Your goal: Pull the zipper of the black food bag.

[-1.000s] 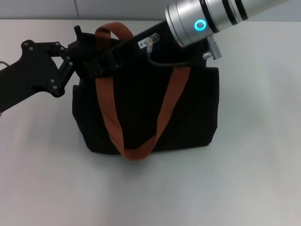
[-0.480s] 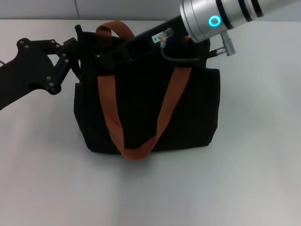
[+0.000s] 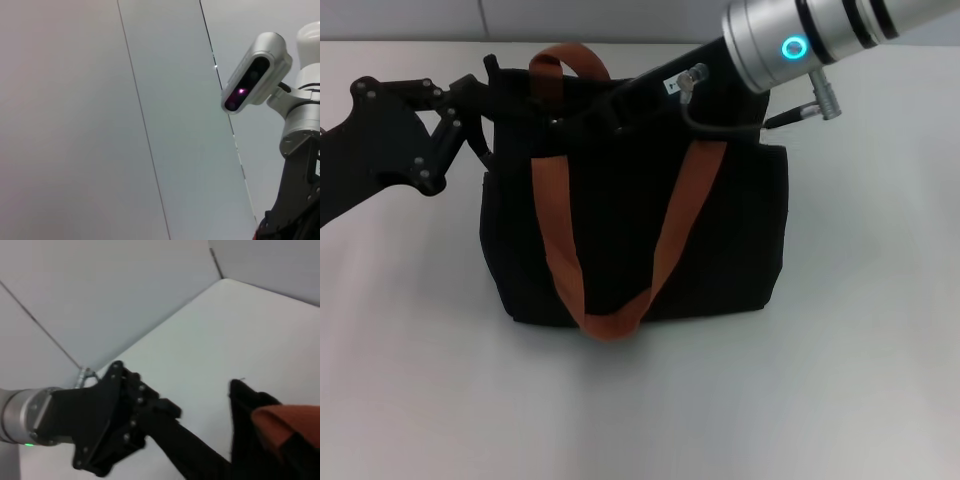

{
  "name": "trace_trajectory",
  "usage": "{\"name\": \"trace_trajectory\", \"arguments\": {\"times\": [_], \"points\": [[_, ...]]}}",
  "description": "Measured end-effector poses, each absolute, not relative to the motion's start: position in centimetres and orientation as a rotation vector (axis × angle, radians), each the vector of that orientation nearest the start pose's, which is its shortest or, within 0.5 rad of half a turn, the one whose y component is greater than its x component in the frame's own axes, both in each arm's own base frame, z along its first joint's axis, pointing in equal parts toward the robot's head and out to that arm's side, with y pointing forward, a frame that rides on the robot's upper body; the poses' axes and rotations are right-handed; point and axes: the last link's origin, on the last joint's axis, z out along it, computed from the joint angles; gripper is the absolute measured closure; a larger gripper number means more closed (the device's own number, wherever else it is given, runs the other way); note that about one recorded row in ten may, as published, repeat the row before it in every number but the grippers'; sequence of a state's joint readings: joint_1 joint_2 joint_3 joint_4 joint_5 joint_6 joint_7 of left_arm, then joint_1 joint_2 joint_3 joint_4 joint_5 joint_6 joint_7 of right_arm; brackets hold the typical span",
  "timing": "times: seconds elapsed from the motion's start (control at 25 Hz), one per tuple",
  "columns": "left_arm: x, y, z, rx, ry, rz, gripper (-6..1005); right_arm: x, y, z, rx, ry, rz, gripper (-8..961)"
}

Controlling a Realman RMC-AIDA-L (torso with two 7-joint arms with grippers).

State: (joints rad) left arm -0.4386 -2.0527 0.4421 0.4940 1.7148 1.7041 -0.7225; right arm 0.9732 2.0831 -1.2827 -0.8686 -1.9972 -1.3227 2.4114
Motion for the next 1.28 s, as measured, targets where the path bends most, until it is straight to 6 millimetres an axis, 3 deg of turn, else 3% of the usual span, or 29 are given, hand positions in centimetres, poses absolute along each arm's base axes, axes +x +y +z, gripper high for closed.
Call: {"name": "trace_trajectory", "arguments": {"times": [1.28], "points": [[-28.5, 31.4, 4.8, -2.226, -0.034, -0.931, 978, 11.4, 39.4, 1.1, -2.645, 1.078, 0.232, 955]]}}
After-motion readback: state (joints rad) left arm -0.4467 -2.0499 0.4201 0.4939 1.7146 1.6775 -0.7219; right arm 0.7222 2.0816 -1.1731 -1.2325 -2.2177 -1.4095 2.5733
